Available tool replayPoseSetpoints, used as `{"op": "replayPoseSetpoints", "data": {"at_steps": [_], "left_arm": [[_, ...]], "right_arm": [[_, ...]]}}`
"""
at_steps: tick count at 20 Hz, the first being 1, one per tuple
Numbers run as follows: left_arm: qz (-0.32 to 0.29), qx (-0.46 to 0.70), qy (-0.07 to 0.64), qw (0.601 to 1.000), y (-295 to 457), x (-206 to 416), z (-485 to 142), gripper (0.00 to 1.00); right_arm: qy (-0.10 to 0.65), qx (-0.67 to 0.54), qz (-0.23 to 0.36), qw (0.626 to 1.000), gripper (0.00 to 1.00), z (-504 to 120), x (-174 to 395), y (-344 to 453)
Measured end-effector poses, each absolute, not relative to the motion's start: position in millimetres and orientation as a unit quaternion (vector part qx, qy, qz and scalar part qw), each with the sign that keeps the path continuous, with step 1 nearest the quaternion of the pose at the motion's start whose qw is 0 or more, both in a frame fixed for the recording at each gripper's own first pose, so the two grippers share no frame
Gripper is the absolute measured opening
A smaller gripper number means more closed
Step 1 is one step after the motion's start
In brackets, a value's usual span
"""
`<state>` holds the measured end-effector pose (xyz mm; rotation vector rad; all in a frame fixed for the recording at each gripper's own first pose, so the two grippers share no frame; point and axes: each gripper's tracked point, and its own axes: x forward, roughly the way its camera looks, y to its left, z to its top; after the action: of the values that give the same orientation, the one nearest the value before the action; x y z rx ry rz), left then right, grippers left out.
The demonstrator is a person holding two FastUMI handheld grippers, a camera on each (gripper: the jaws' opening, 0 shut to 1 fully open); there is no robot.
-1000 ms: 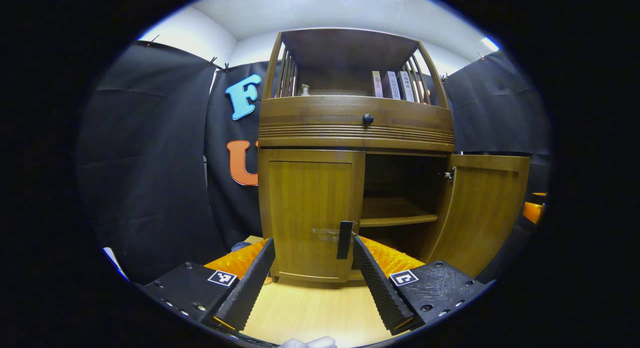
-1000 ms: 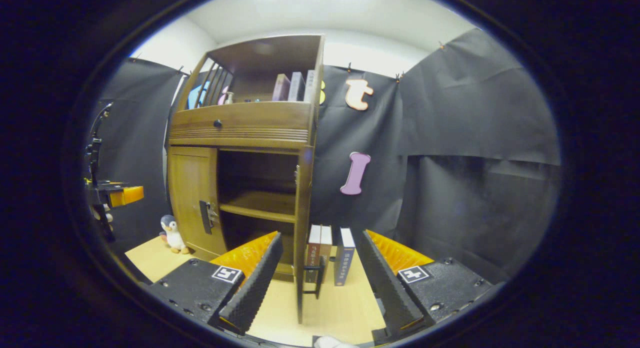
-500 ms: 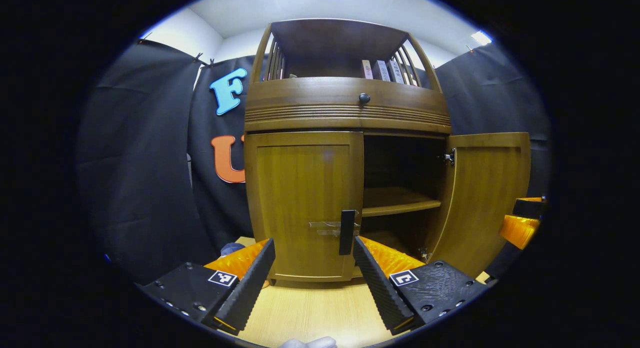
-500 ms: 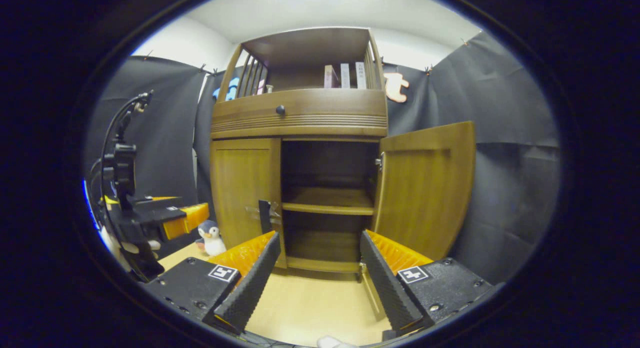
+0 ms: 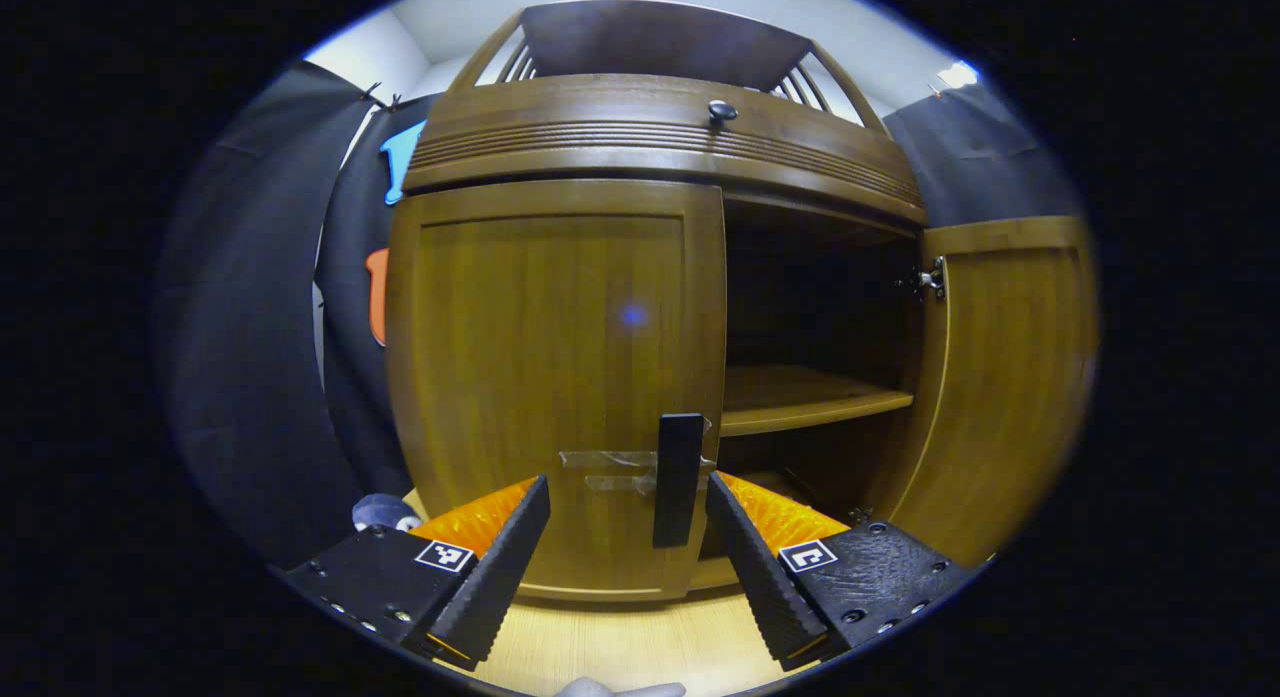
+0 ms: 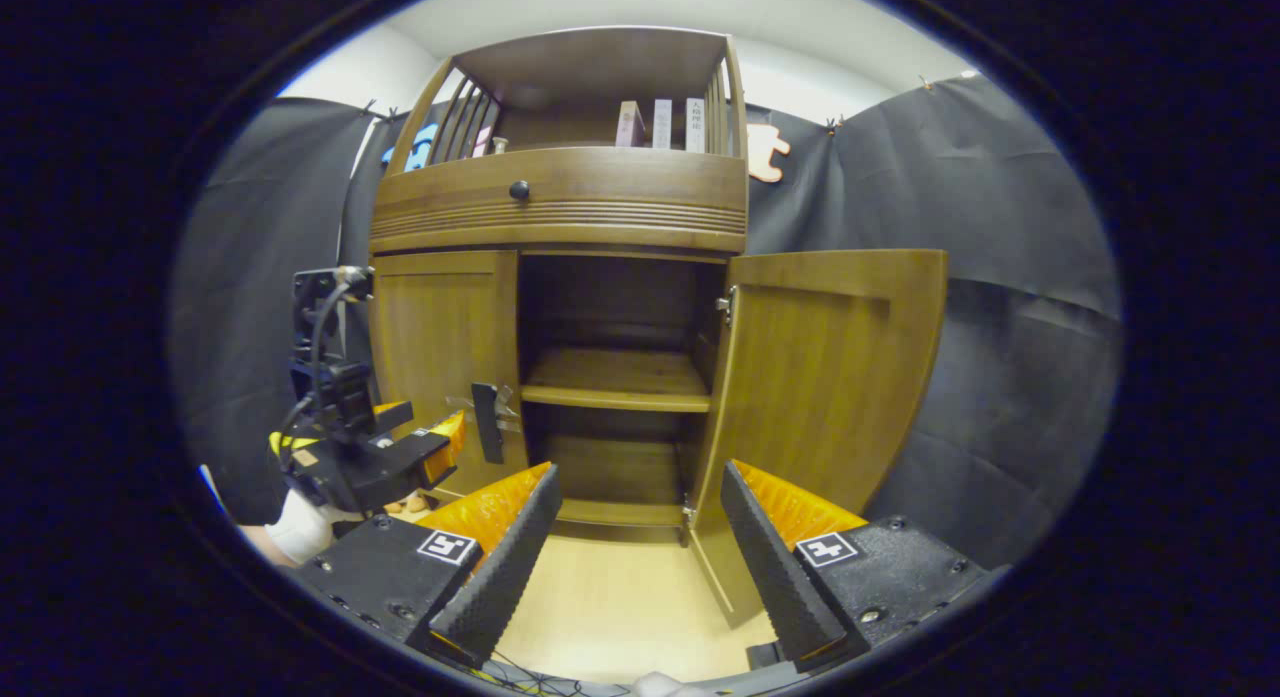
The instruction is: Open the right door of the double-door shoe cabinet with the right hand, and open the left door with the left hand.
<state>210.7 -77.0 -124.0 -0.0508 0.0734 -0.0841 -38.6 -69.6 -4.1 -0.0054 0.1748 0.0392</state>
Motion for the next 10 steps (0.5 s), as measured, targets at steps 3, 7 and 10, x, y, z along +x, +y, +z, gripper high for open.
{"op": "replayPoseSetpoints", "data": {"at_steps": [3,7,10], "left_arm": [[-0.046,-0.035,0.038,0.998,-90,239,-134,1.0],[-0.054,-0.034,0.034,0.997,-106,267,-137,0.88],[-0.049,-0.033,0.029,0.998,-108,281,-136,0.73]], "right_arm": [[0.093,-0.016,-0.003,0.996,1.0,-5,-48,-83],[0.108,-0.022,-0.025,0.994,1.0,-9,-56,-94],[0.114,-0.019,-0.032,0.993,1.0,-12,-59,-98]]}}
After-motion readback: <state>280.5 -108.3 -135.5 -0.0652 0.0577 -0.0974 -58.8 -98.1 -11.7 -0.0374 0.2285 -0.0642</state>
